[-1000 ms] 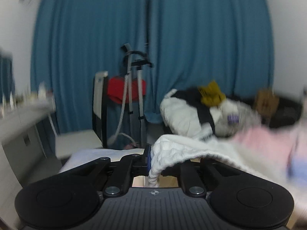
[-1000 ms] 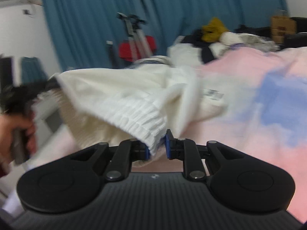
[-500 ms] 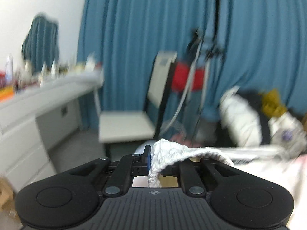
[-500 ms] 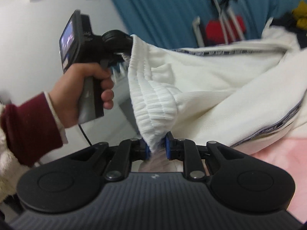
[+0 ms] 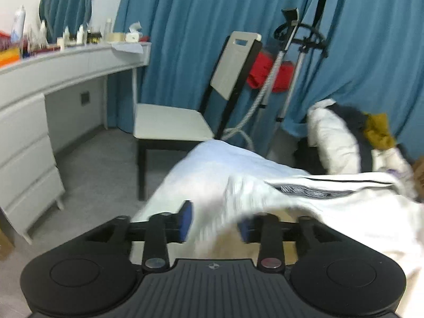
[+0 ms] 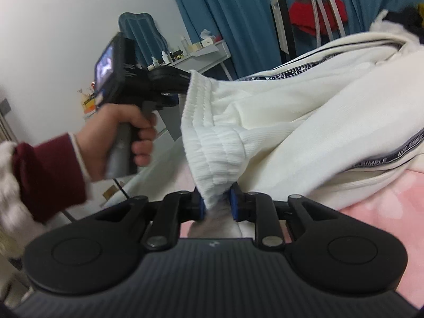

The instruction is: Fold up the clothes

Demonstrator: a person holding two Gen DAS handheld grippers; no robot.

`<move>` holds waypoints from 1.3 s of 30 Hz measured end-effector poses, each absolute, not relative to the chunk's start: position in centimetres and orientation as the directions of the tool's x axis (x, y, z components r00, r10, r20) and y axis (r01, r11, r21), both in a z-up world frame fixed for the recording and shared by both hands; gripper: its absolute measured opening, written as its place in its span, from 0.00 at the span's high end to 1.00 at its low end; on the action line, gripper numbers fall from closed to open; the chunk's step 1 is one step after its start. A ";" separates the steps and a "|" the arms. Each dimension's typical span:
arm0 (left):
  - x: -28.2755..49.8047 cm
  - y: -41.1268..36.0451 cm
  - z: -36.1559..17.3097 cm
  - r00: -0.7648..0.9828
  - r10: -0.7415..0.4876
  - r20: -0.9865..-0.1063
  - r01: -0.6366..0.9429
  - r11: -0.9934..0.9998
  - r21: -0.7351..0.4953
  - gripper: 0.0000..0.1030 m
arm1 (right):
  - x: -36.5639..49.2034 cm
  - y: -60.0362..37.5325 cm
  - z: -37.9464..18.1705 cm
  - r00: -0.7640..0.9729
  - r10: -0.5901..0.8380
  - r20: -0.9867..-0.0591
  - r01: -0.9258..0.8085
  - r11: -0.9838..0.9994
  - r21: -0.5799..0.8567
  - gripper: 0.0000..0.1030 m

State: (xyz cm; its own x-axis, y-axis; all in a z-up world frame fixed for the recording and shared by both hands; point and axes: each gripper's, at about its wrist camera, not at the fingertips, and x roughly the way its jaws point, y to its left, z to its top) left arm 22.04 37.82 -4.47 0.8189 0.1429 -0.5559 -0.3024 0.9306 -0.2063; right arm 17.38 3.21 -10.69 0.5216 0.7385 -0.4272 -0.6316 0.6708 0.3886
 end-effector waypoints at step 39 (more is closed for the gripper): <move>-1.4 1.3 -1.3 0.897 -0.141 -0.419 0.174 0.984 0.040 0.05 | 8.0 -23.3 -4.3 0.912 0.329 -0.245 -0.251 0.920 0.299 0.14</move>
